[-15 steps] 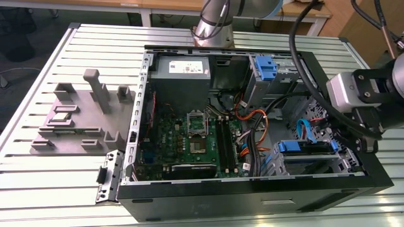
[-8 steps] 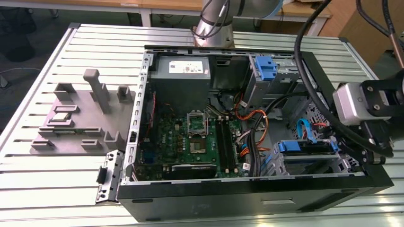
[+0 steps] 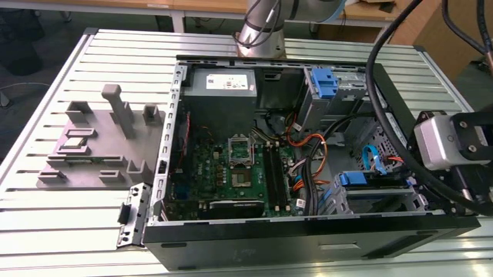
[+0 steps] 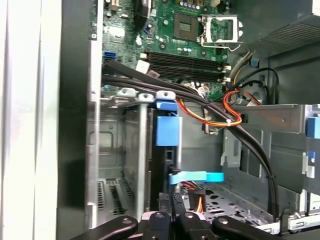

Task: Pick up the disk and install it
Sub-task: 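Insert the second disk wire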

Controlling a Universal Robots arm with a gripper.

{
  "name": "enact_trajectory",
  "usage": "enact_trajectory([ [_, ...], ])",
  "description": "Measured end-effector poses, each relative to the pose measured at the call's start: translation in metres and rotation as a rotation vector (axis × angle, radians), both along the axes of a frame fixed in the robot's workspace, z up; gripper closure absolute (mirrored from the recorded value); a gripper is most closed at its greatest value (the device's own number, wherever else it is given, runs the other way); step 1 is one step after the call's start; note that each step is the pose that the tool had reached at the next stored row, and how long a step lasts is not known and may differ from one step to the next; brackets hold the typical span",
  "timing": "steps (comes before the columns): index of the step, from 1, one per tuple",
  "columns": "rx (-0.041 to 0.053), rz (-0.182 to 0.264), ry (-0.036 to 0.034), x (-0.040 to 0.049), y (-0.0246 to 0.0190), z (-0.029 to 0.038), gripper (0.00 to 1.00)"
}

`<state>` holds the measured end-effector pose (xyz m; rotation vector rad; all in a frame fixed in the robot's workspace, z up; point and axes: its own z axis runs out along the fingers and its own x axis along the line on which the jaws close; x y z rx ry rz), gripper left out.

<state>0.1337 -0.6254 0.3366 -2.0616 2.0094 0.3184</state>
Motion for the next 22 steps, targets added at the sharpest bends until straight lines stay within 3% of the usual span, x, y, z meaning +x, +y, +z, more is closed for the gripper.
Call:
enact_trajectory([
  [6, -0.0001, 0.0, -0.0015, 0.0, -0.0114, 0.0, 0.86],
  [12, 0.0016, 0.0, -0.0015, 0.0, -0.0131, 0.0001, 0.86],
  [18, 0.0021, 0.0, -0.0015, 0.0, -0.0225, 0.0001, 0.86],
  [22, 0.0117, 0.0, -0.0015, 0.0, -0.0252, 0.0, 0.86],
])
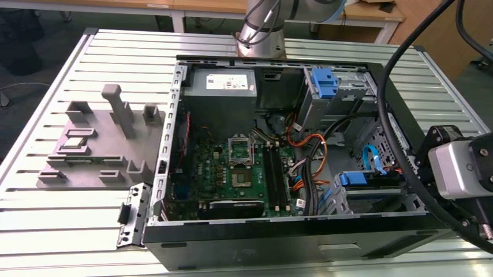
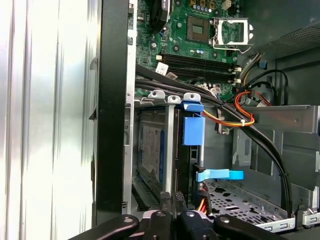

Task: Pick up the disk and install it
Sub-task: 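Insert the second disk wire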

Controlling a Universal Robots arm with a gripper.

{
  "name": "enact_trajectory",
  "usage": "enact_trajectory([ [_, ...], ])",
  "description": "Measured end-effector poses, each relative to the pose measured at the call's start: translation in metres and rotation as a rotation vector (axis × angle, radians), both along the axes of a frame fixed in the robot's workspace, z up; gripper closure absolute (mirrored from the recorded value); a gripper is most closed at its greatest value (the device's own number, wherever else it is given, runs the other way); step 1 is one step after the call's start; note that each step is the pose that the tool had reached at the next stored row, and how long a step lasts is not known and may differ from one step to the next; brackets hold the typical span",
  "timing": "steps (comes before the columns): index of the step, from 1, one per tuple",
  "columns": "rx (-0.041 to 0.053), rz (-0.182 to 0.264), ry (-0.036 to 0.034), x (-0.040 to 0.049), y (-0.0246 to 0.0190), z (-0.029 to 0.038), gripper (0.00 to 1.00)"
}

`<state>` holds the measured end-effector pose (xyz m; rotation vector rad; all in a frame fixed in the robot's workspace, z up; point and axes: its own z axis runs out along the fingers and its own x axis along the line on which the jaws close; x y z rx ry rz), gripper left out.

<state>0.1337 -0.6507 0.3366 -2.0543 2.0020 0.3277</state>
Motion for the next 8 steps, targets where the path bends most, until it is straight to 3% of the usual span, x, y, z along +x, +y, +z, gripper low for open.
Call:
enact_trajectory([
  [6, 0.0004, 0.0, 0.0, 0.0, 0.0, 0.0001, 0.85],
  [7, 0.0006, 0.0, 0.0, 0.0, 0.0, 0.0, 0.78],
  [8, 0.0006, 0.0, 0.0, 0.0, 0.0, 0.0, 0.78],
])
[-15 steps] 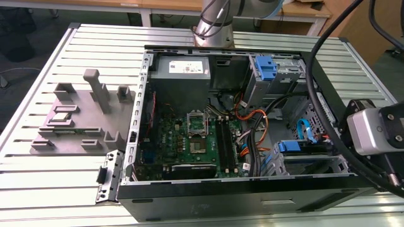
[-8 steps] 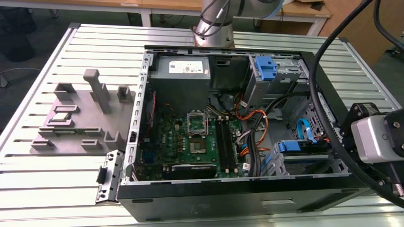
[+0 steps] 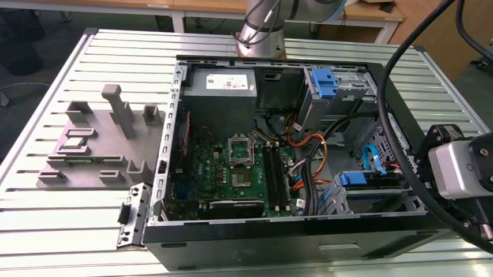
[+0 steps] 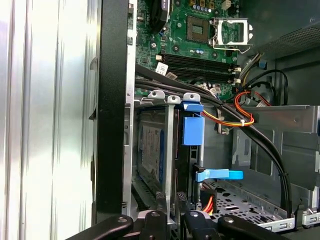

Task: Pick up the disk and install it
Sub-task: 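Insert the second disk wire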

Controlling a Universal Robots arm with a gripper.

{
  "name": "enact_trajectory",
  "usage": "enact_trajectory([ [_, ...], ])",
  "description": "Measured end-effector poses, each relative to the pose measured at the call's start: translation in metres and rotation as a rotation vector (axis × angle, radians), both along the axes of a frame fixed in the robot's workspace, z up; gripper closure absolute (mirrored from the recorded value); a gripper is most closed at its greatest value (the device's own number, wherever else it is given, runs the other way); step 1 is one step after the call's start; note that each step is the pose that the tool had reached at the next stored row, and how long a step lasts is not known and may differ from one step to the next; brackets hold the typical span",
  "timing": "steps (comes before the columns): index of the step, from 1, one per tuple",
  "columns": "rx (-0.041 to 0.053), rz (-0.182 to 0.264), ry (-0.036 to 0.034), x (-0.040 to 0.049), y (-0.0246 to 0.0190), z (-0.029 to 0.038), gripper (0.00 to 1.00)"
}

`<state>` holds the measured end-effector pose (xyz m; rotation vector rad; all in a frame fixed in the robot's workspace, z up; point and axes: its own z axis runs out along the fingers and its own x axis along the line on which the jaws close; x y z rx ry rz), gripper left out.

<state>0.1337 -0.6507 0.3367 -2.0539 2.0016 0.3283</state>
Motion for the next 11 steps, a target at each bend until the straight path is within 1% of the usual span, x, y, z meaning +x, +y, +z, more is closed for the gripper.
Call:
enact_trajectory([
  [2, -0.0001, 0.0, 0.0, 0.0, -0.0001, 0.0008, 0.78],
  [3, 0.0, 0.0, 0.0, 0.0, 0.0, 0.0027, 0.78],
  [6, 0.0001, 0.0, 0.0, 0.0, 0.0, 0.0114, 0.78],
  [7, 0.0002, 0.0, 0.0, 0.0001, 0.0, 0.0125, 0.78],
  [9, 0.0003, 0.0, 0.0004, 0.0012, 0.0, 0.0126, 0.78],
  [11, 0.0002, 0.0, 0.0006, 0.0046, 0.0, 0.0126, 0.78],
])
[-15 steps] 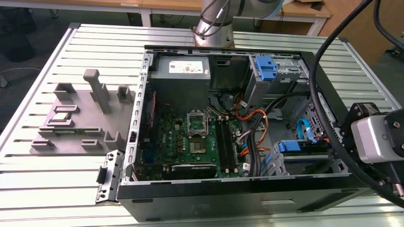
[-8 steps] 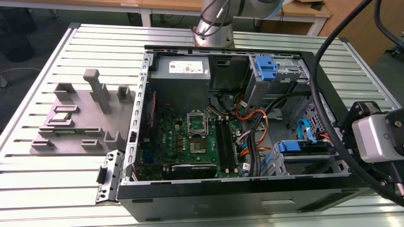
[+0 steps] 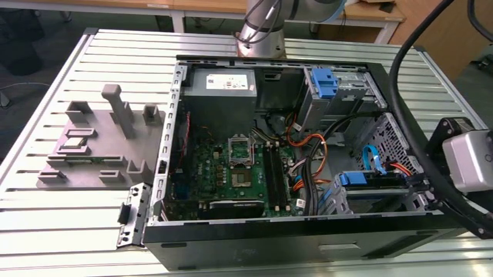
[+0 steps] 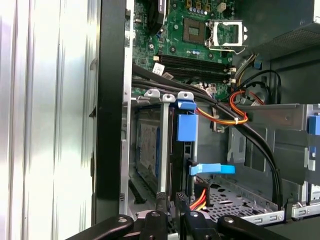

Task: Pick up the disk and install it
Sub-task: 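Insert the second disk wire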

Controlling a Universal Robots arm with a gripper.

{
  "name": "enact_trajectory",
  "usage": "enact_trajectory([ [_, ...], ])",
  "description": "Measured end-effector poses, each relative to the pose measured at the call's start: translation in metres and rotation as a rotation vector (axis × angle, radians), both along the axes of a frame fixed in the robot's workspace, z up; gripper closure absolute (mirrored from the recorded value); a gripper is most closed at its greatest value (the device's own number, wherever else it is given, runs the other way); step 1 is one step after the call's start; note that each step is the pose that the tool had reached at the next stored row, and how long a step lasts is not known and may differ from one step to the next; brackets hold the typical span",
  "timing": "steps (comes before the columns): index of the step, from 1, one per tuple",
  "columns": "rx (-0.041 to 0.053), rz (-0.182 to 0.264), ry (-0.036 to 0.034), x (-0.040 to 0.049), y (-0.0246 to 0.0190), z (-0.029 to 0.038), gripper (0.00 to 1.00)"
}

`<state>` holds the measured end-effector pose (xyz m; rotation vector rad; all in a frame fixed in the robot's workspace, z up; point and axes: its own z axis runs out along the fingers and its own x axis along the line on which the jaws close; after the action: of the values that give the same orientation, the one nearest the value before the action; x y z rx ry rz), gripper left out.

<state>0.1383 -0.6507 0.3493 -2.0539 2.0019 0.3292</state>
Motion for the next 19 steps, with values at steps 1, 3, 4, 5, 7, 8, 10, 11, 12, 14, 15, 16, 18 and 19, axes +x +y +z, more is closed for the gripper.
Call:
enact_trajectory([
  [1, -0.0001, 0.0, 0.0, 0.0021, 0.0002, 0.0001, 0.78],
  [3, 0.0002, 0.0, 0.0001, 0.0068, 0.0012, -0.0001, 0.78],
  [4, 0.0, 0.0, 0.0002, 0.0093, 0.002, -0.0002, 0.78],
  [5, 0.0, 0.0, 0.0004, 0.0116, 0.0029, -0.0004, 0.78],
  [7, -0.0001, 0.0, 0.0008, 0.0152, 0.005, -0.0014, 0.78],
  [8, -0.0001, 0.0, 0.001, 0.0164, 0.0068, -0.0021, 0.78],
  [10, 0.0001, 0.0, 0.0013, 0.018, 0.0103, -0.0037, 0.78],
  [11, 0.0, 0.0, 0.0014, 0.0185, 0.0115, -0.0041, 0.78],
  [12, 0.0001, 0.0, 0.002, 0.0196, 0.0122, -0.0043, 0.78],
  [14, 0.0, 0.0, 0.0043, 0.0219, 0.0123, -0.0045, 0.78],
  [15, 0.0, 0.0, 0.0047, 0.0222, 0.0124, -0.0044, 0.78],
  [16, 0.0, 0.0, 0.0048, 0.0222, 0.0124, -0.0045, 0.78],
  [18, -0.0002, 0.0, 0.0048, 0.0222, 0.0123, -0.0045, 0.78],
  [19, -0.0002, 0.0, 0.0048, 0.0222, 0.0123, -0.0045, 0.78],
])
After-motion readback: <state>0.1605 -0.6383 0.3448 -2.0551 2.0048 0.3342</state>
